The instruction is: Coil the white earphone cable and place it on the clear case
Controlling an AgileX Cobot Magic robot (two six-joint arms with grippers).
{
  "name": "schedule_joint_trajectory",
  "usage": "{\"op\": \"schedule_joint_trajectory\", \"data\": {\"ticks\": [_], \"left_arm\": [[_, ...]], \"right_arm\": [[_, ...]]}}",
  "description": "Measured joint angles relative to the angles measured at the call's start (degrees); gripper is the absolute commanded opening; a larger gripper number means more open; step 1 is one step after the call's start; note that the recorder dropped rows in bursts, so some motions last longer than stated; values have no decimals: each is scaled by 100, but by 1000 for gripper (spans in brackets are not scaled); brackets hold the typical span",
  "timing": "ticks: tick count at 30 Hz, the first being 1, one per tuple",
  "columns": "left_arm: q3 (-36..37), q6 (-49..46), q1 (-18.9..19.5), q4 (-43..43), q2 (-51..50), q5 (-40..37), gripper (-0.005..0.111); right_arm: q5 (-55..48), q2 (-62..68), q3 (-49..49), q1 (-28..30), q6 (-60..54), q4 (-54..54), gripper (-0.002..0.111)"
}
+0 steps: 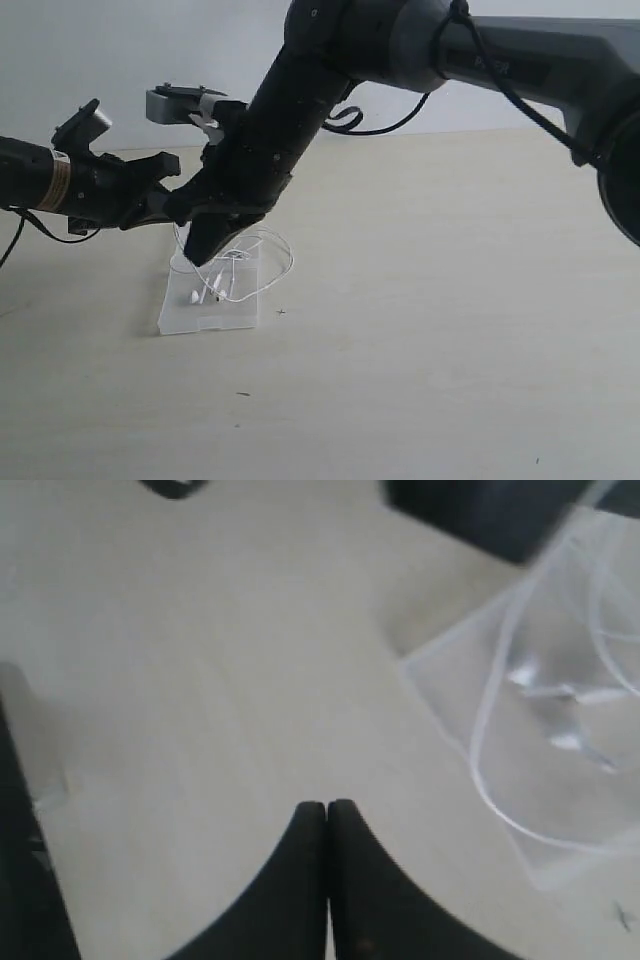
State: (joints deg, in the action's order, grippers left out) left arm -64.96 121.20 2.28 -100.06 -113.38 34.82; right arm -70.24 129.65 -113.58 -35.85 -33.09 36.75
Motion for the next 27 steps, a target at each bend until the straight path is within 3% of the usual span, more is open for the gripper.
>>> {"op": "schedule_joint_trajectory", "data": {"ticks": [13,27], "left_arm": [[0,23,112,0,0,589,0],[67,23,525,-2,0,877,0]], "right_arm": [[1056,541,20,0,-475,924,0],[2037,743,20,18,152,320,0]]}}
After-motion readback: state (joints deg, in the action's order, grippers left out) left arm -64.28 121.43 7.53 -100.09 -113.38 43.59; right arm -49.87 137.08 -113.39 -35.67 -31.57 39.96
